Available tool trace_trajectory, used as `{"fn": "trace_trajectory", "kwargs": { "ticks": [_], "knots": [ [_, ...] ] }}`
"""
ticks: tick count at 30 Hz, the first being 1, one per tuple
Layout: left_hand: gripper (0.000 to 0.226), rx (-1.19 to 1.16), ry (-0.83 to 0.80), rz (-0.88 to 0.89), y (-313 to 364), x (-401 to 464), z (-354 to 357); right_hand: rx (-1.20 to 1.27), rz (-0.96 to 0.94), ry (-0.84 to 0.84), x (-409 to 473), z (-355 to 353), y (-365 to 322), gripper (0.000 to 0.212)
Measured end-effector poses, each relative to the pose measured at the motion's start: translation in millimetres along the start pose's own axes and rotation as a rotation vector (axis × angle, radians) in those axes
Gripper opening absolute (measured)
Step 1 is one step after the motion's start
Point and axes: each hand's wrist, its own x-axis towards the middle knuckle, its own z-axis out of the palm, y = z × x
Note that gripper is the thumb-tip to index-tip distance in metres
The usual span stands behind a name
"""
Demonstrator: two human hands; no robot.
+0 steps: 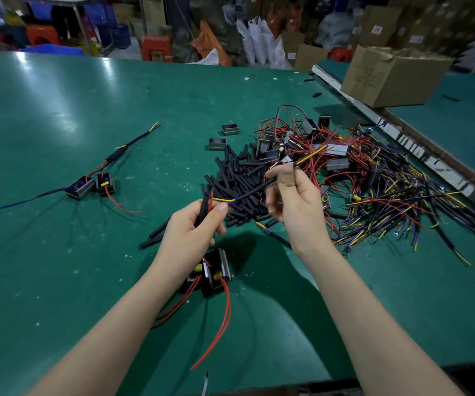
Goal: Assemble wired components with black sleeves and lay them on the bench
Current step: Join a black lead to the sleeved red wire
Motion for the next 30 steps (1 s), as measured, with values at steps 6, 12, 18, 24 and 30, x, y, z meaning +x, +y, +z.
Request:
{"fn": "trace_trajectory", "kwargs": {
  "ticks": [6, 12, 18, 24, 30],
  "knots": [
    [0.023, 0.020, -0.017, -0.002, 0, -1, 4, -0.139, -0.323, 0.329, -6, -50, -15, 0.015],
    [0.019, 0.079, -0.045, 0.027, -2, -1, 8, -0.897, -0.220, 0.477, 15, -136, -35, 0.040],
    [0.019, 0.100, -0.041, 0.042, -2, -5, 7, -1.190, 0.195, 0.258, 5, -147, -31, 0.030],
    [0.019, 0.124, -0.047, 0.057, -1, -6, 7, -1.380, 0.539, 0.027, -24, -128, -13, 0.040],
    [0.020, 0.114, -0.043, 0.057, 1, -7, 5, -1.347, 0.594, 0.056, -17, -111, -21, 0.042]
  ]
}}
